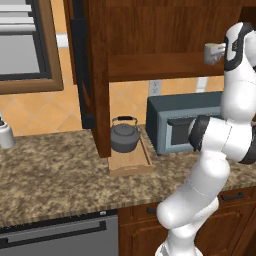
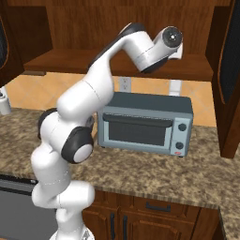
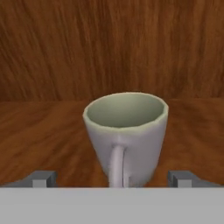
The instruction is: Pick the kettle from the counter and place it on the tray. Then pick the mug from the cabinet and place it on the tray. Then close the cabinet doors.
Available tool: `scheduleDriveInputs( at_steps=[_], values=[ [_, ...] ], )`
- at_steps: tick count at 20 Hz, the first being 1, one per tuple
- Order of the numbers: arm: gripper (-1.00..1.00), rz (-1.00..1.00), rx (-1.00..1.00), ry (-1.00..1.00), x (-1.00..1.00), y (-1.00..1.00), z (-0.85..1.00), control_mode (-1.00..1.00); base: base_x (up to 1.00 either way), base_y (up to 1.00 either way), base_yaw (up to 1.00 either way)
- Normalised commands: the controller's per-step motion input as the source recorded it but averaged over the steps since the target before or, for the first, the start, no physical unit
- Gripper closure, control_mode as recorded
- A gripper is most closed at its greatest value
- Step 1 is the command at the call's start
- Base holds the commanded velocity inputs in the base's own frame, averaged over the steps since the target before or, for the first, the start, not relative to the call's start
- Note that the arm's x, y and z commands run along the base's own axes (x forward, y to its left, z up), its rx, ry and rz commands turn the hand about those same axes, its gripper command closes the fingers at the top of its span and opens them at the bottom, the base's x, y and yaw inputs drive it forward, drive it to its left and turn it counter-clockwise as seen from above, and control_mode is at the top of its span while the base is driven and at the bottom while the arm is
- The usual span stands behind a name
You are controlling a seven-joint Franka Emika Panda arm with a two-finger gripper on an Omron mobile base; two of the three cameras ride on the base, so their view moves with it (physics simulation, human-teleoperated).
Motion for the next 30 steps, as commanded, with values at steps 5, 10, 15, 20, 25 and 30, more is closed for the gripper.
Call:
scheduleDriveInputs(
  at_steps=[5,10,15,20,25,30],
  values=[
    [-1.0,0.01,0.0,0.02,0.27,-0.06,0.0,-1.0,0.0,0.0,0.0],
    [-1.0,0.0,0.0,0.02,0.14,0.0,0.0,-1.0,0.0,0.0,0.0],
    [1.0,0.0,0.0,0.0,0.0,0.0,0.0,-1.0,0.0,0.0,0.0],
    [1.0,0.0,0.0,0.0,0.0,0.0,-0.01,-1.0,0.0,0.0,0.0],
    [1.0,0.0,0.0,0.0,0.0,0.0,-0.03,-1.0,0.0,0.0,0.0],
    [1.0,0.0,0.0,0.0,0.0,0.0,-0.01,-1.0,0.0,0.0,0.0]
  ],
)
